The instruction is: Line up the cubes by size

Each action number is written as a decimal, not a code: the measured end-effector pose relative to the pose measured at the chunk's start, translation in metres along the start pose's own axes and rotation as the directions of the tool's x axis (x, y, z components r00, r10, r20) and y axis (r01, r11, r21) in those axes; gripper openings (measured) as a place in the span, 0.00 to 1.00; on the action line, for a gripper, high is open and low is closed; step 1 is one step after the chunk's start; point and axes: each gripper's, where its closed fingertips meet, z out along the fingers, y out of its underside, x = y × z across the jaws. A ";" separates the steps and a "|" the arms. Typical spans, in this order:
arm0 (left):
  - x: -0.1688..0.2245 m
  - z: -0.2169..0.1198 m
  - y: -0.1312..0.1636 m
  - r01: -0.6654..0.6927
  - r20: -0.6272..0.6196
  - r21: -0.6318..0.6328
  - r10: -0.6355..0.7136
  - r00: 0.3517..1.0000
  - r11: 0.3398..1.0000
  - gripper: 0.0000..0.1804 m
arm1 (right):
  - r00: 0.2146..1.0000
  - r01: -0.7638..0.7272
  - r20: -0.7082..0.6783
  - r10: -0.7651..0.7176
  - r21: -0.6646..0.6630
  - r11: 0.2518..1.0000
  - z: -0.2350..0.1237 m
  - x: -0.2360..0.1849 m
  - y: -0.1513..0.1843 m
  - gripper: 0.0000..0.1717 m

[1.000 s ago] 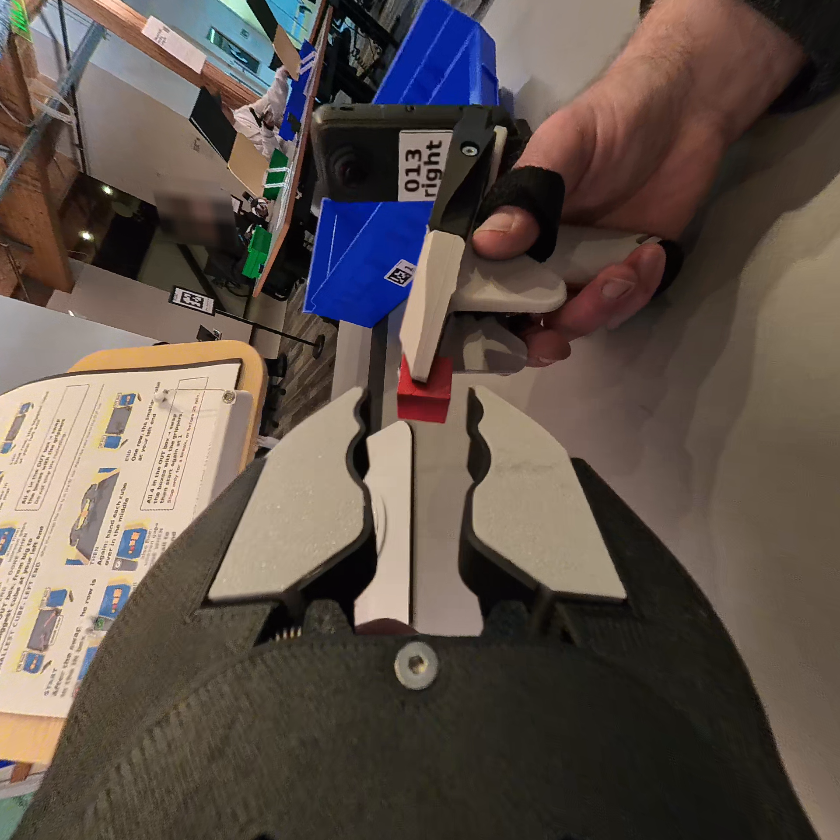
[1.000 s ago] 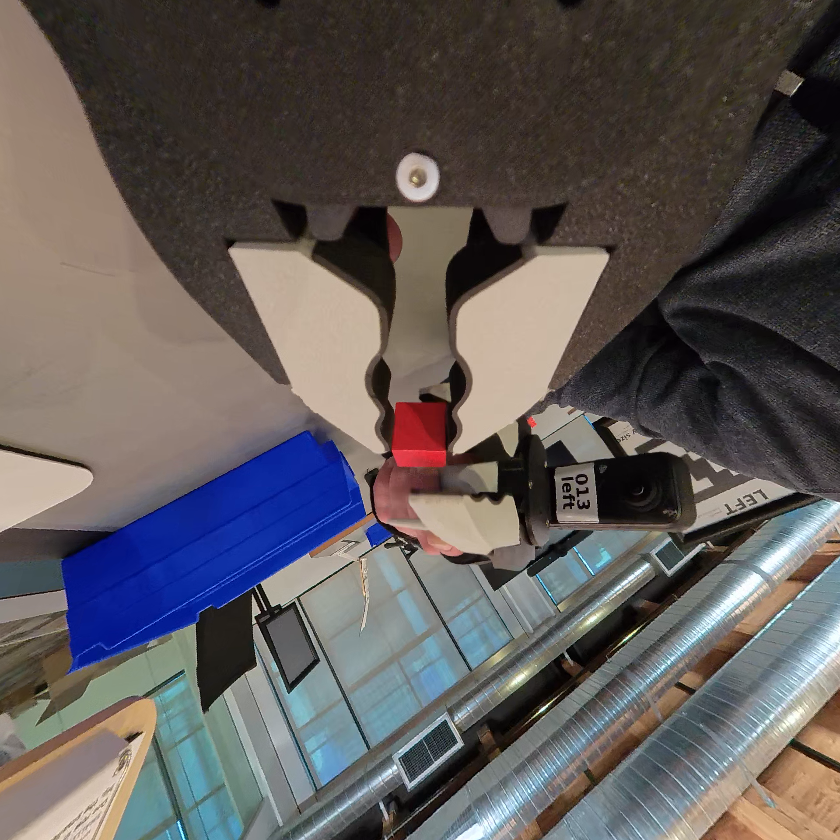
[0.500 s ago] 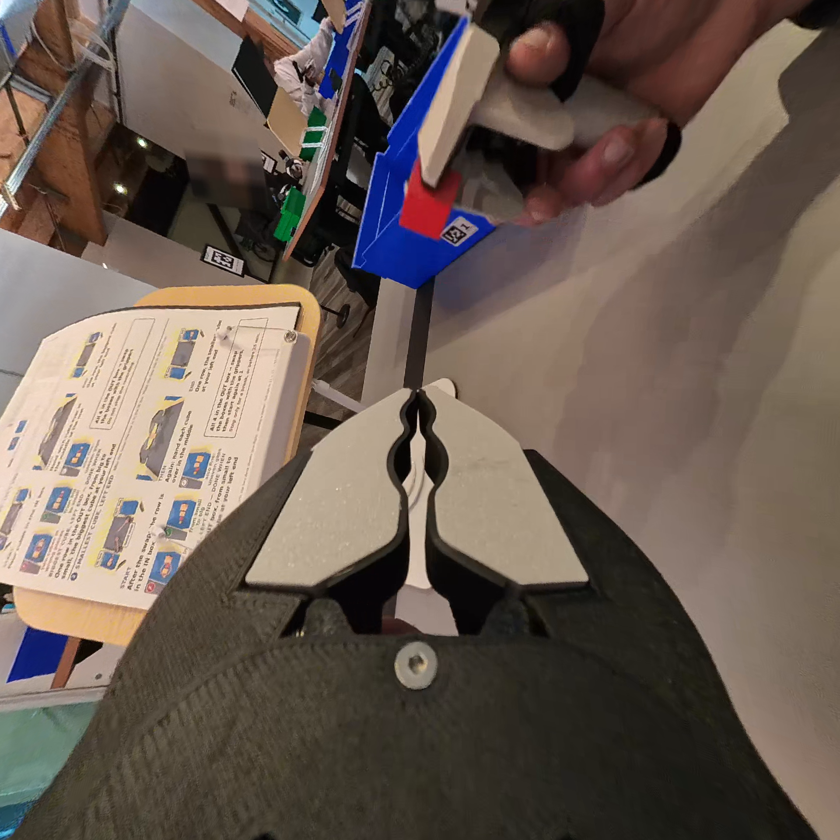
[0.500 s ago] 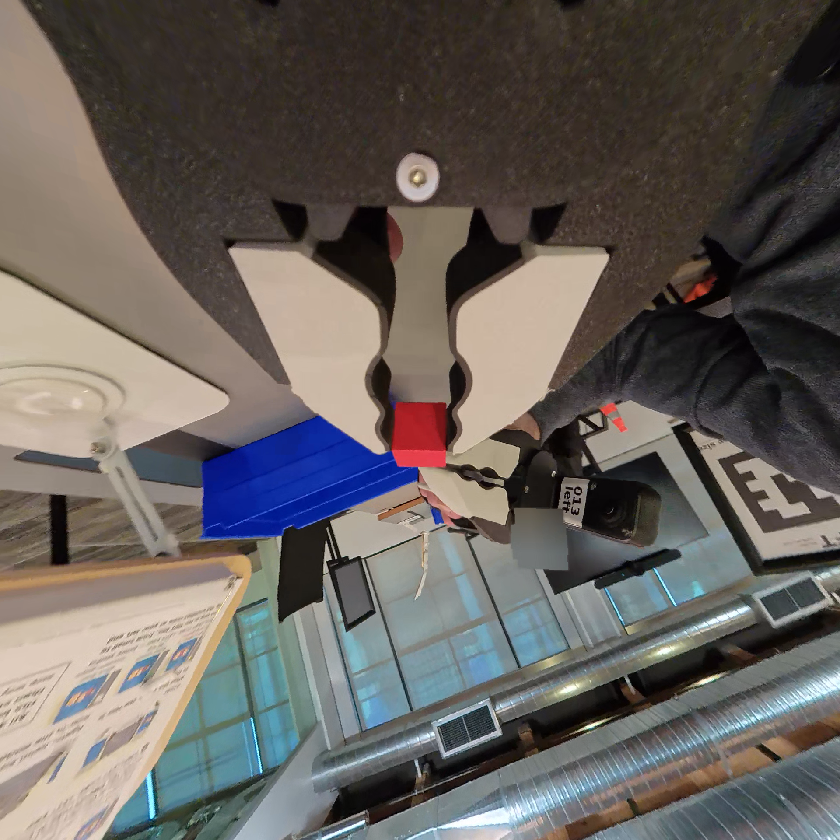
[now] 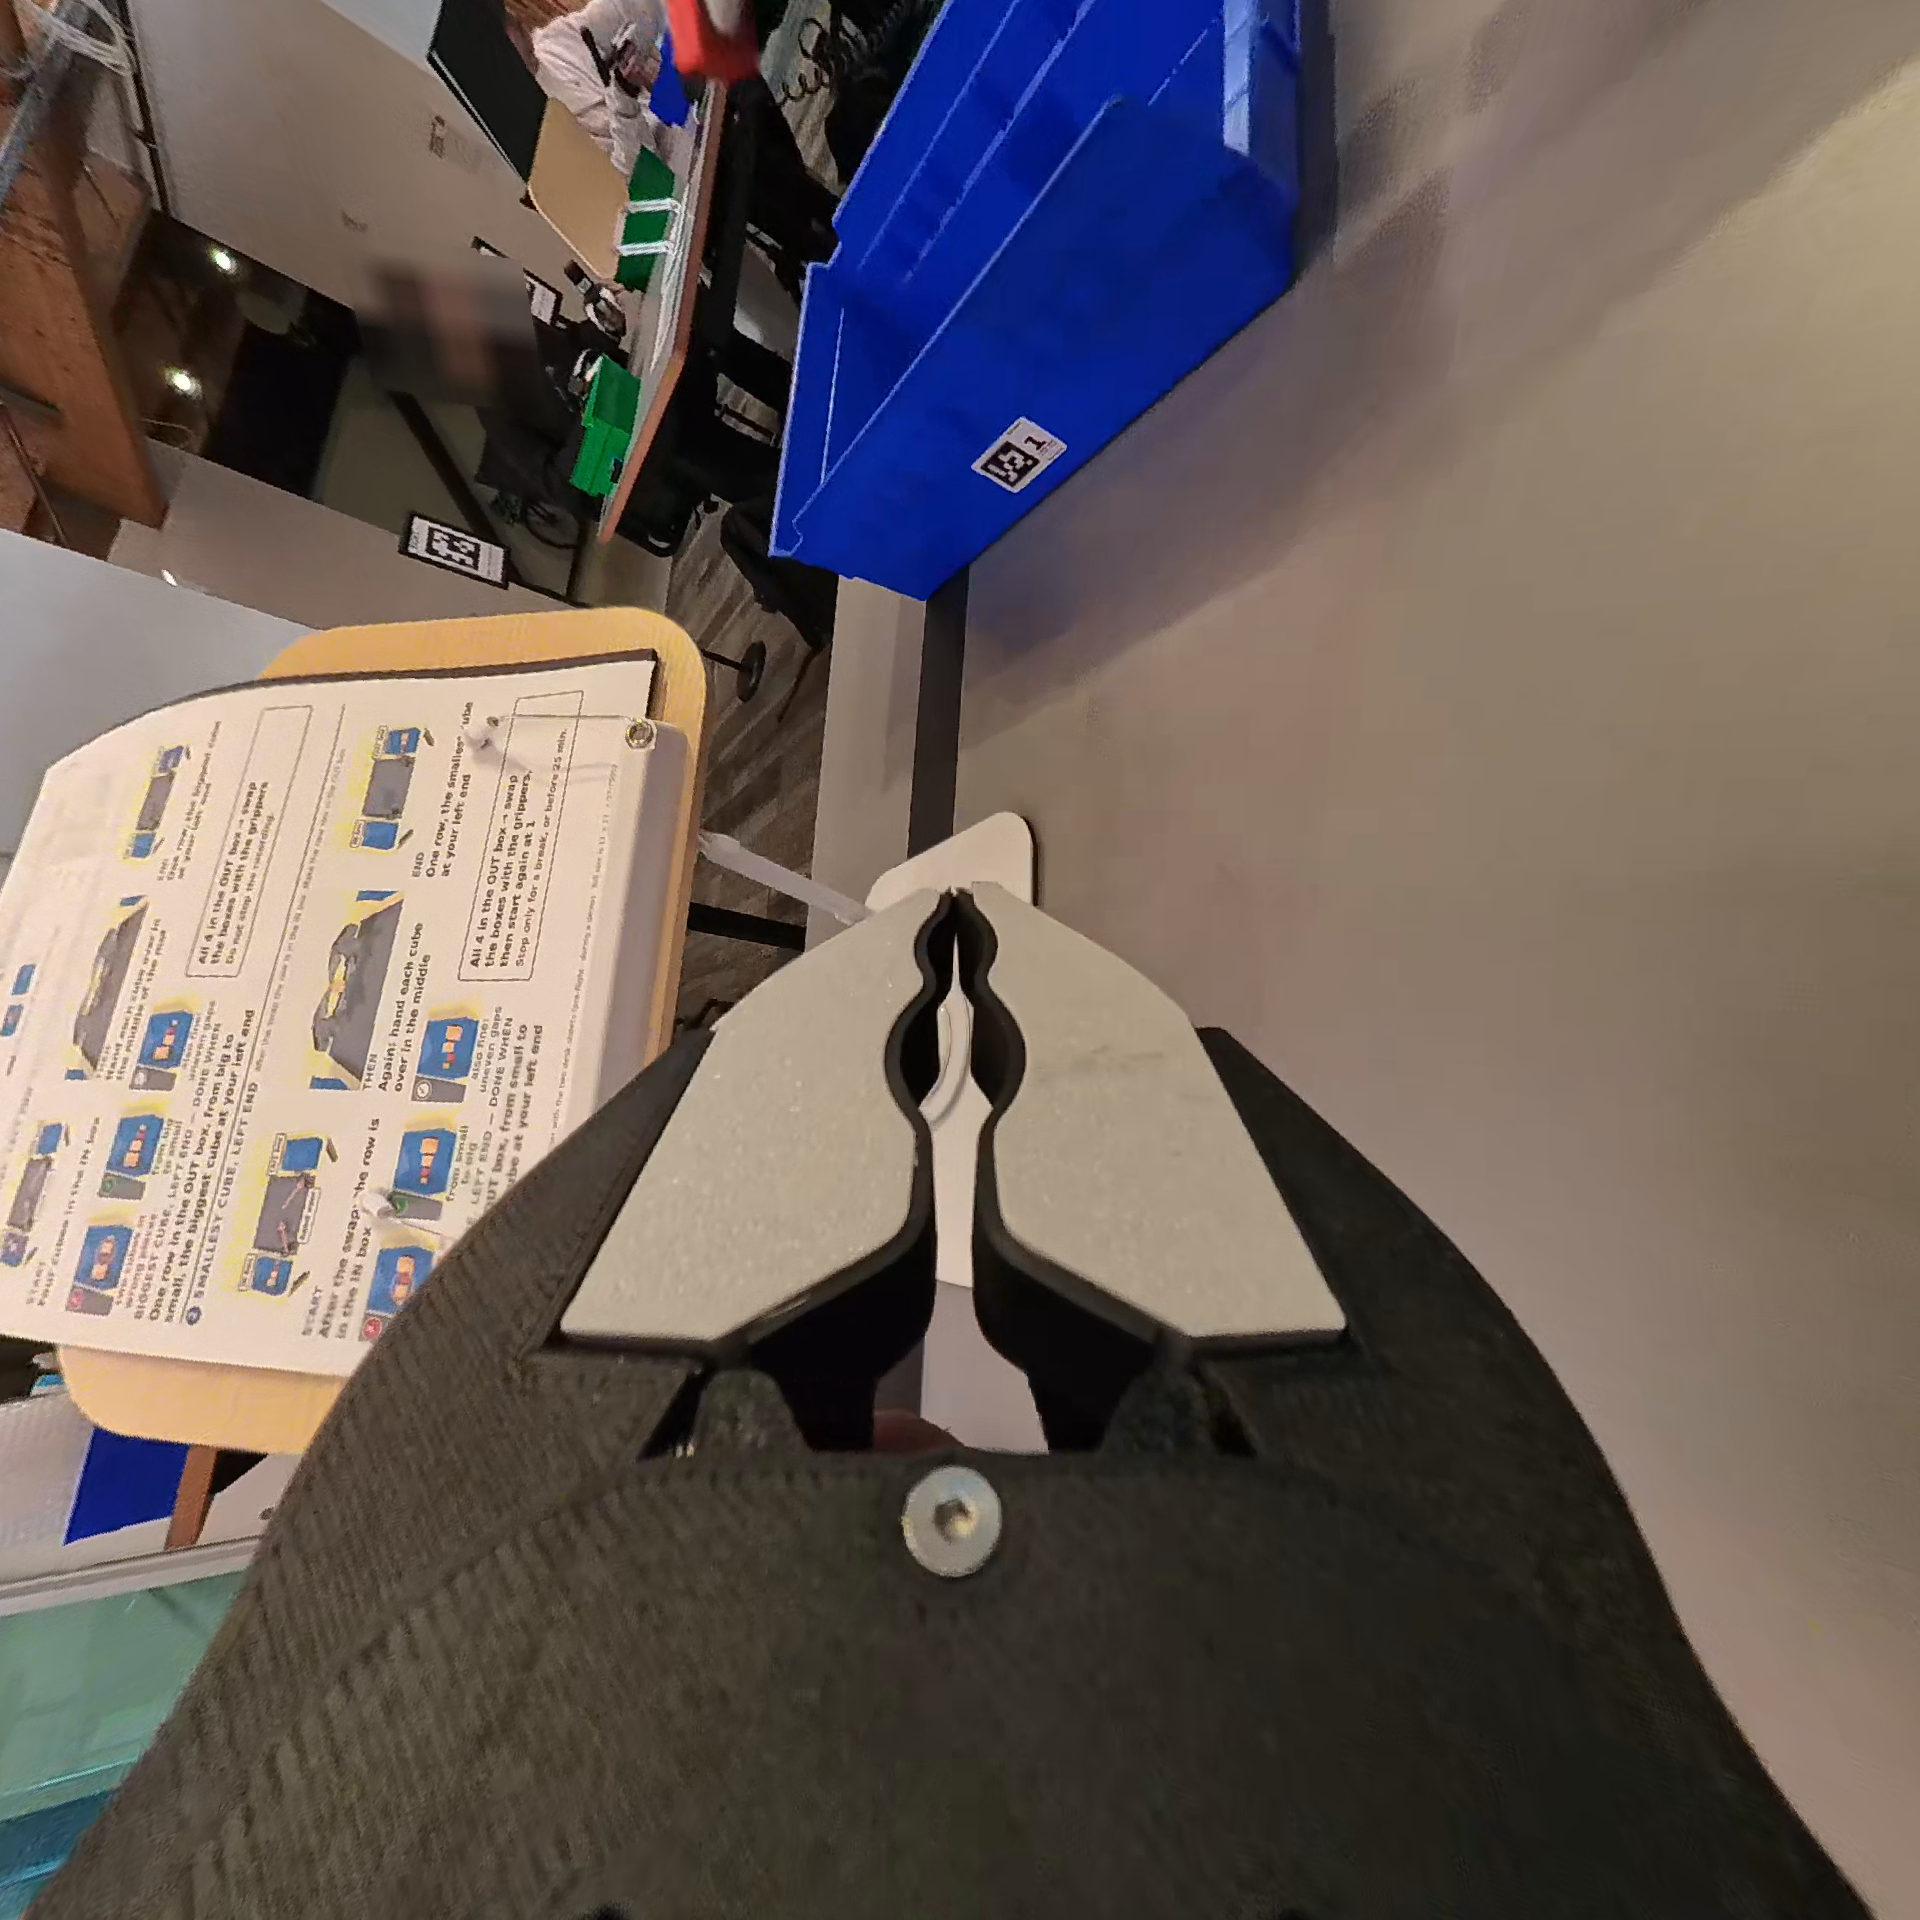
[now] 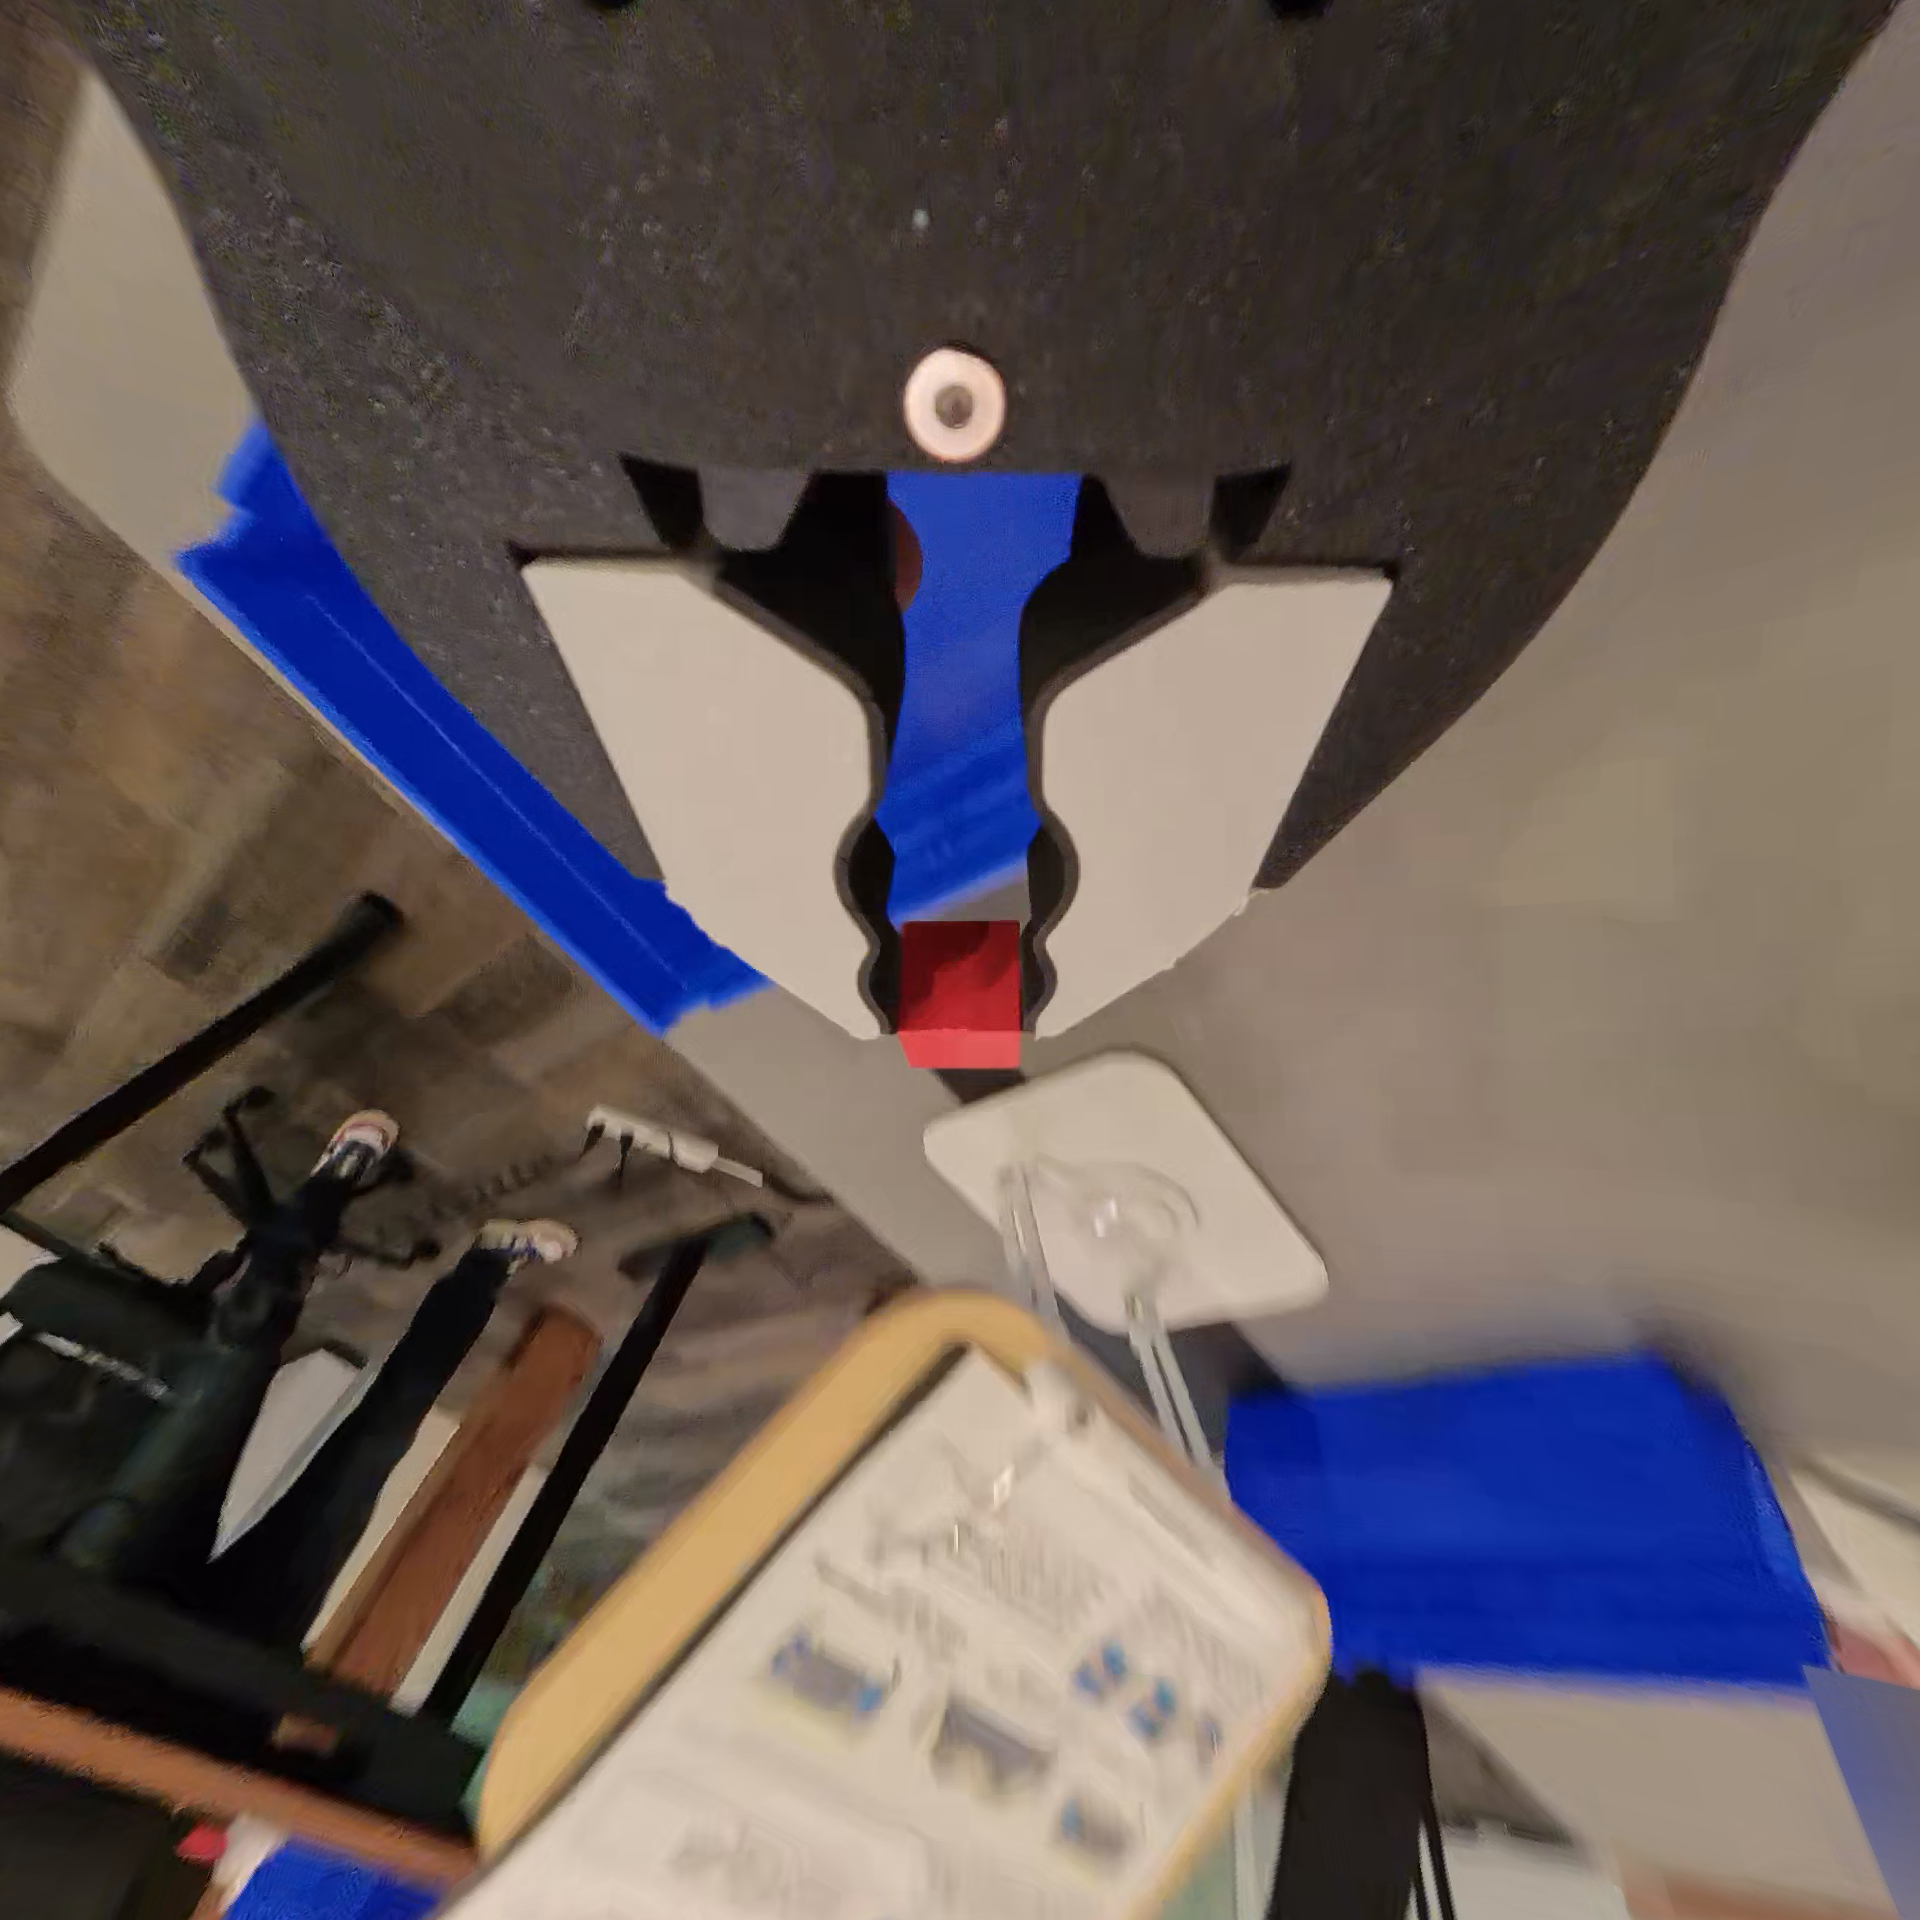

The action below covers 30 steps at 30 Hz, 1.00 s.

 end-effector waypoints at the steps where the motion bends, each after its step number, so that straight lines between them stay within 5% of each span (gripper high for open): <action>1: 0.000 0.001 -0.002 -0.001 -0.003 0.002 0.001 1.000 1.000 0.00 | 0.999 0.027 0.020 -0.026 -0.060 0.998 0.002 0.007 0.012 0.12; 13: 0.005 0.013 -0.020 -0.023 -0.034 0.017 0.024 0.999 1.000 0.00 | 0.930 0.300 0.344 -0.130 -0.506 0.809 0.061 0.026 0.119 0.12; 22: 0.011 0.018 -0.014 -0.009 -0.060 0.012 0.010 0.998 1.000 0.00 | 0.872 0.386 0.483 -0.079 -0.581 0.716 0.082 0.024 0.169 0.12; 30: 0.014 0.022 -0.013 -0.006 -0.072 0.008 0.006 0.997 1.000 0.00 | 0.845 0.422 0.532 -0.057 -0.596 0.683 0.090 0.018 0.177 0.13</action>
